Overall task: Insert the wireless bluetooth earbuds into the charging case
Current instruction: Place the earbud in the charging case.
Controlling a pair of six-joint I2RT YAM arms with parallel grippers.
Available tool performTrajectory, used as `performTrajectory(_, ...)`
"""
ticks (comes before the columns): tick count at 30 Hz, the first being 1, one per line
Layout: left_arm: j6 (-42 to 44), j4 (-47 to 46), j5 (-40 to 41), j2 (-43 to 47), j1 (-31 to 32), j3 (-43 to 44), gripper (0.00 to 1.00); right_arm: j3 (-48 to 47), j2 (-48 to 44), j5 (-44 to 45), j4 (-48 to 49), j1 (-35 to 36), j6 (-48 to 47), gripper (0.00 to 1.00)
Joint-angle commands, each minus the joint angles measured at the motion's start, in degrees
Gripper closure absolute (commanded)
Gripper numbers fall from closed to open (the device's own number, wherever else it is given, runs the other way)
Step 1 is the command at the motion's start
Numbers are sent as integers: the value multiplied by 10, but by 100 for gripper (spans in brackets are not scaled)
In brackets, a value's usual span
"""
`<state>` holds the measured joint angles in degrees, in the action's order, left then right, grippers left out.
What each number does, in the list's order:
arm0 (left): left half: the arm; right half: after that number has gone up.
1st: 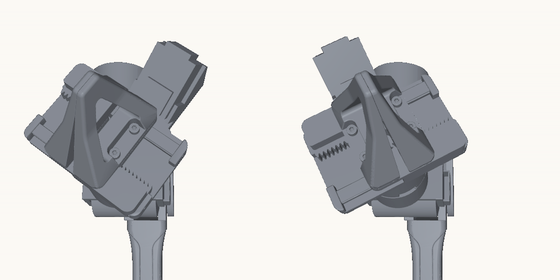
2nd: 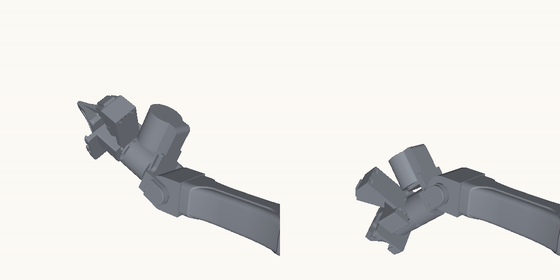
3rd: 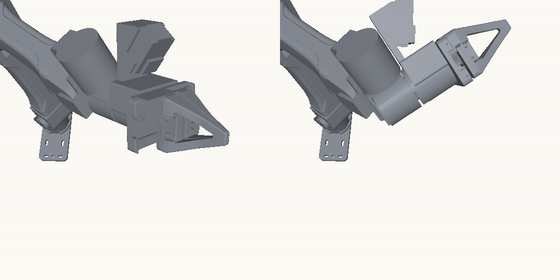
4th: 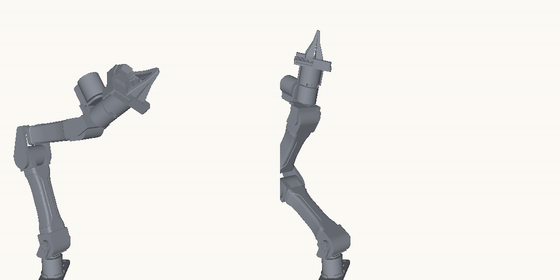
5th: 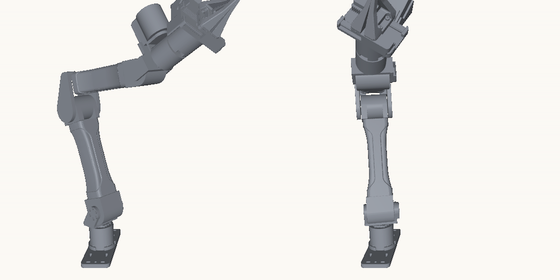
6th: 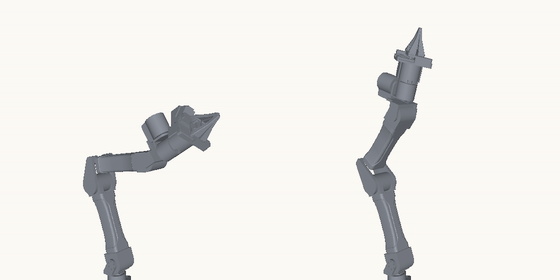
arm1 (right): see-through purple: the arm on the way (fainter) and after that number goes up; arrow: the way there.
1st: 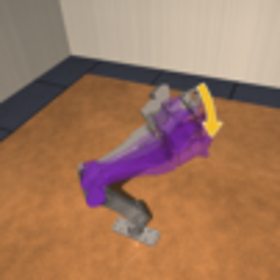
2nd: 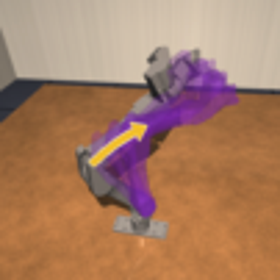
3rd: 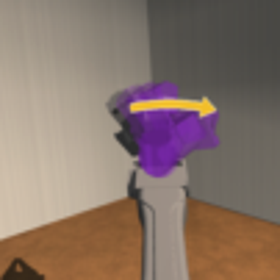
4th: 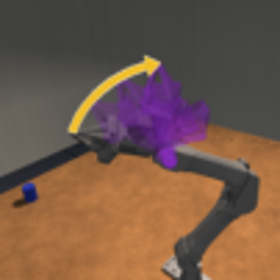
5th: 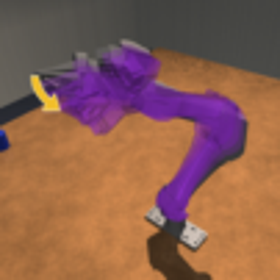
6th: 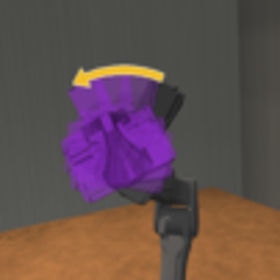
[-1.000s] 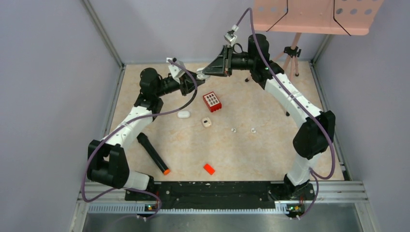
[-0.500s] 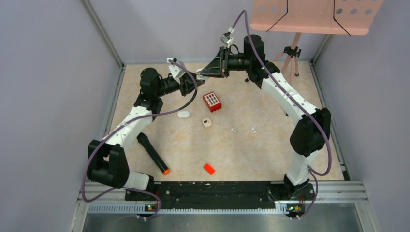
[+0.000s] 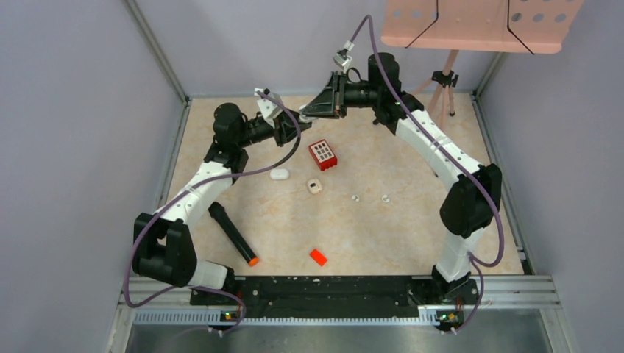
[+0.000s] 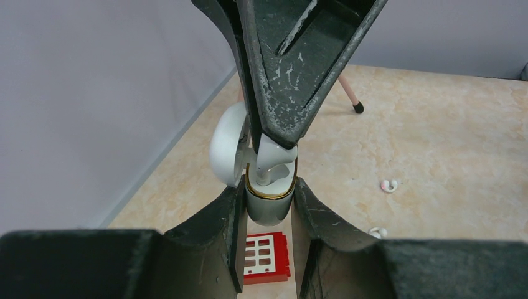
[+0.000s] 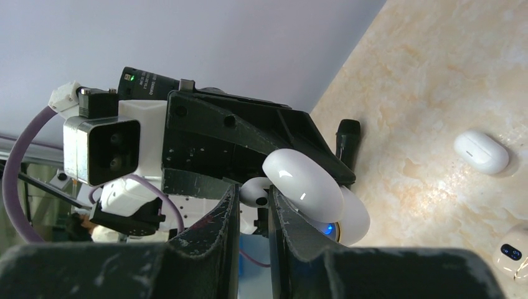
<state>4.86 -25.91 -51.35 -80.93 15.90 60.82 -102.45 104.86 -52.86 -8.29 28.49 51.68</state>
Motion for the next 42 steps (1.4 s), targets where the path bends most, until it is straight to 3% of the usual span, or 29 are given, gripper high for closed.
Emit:
performTrajectory(1, -4, -32, 0, 18, 1, 24, 100, -28, 6, 10, 1, 7, -10, 100)
performTrajectory(13, -14, -39, 3, 19, -7, 23, 100, -23, 7, 44, -18, -3, -31, 100)
performTrajectory(20, -16, -42, 2, 20, -8, 21, 100, -28, 8, 61, -29, -4, -45, 81)
performTrajectory(42, -40, -54, 4, 10, -13, 24, 100, -38, 3, 91, -53, -10, -82, 74)
